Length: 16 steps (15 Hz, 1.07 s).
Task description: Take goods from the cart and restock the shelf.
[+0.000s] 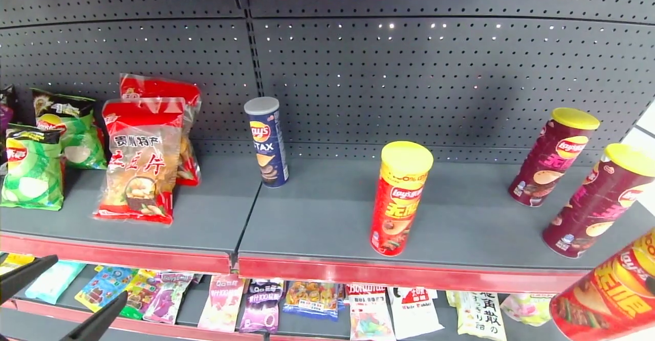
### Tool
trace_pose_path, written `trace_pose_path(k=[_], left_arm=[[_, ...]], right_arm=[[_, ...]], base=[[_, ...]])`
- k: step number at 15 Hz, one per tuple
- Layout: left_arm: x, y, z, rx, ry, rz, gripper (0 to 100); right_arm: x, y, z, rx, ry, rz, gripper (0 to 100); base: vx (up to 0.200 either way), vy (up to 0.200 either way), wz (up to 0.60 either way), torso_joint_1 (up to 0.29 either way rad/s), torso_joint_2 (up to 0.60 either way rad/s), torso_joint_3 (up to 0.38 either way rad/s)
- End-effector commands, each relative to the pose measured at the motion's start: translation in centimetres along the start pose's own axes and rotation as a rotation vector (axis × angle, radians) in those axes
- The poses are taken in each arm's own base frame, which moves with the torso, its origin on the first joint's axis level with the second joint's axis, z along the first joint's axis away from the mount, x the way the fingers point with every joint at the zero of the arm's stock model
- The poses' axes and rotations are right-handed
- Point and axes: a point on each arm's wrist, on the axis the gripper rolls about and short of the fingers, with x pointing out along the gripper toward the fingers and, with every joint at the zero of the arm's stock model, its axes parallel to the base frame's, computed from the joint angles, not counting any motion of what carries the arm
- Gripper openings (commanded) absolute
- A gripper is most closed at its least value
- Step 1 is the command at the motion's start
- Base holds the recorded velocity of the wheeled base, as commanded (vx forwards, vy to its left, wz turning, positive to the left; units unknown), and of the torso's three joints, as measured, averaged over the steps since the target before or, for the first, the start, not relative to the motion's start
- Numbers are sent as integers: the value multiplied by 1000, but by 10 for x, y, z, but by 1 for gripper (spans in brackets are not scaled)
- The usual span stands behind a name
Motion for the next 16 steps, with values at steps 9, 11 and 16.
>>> trace_pose_path(k=[9,11,16], left_arm=[[-65,1,-22,-131,105,110,100],[-64,0,-21,-157,125,198,100],[-59,2,-18,-215,123,233,100]], right_arm=[[128,-14,59,-12,-27,177,0],[136,-9,61,-13,-15,215,0],[145,-5,60,-19,2,240,0]], base=[[0,0,0,0,0,0],[0,0,0,0,0,0],[0,0,0,0,0,0]])
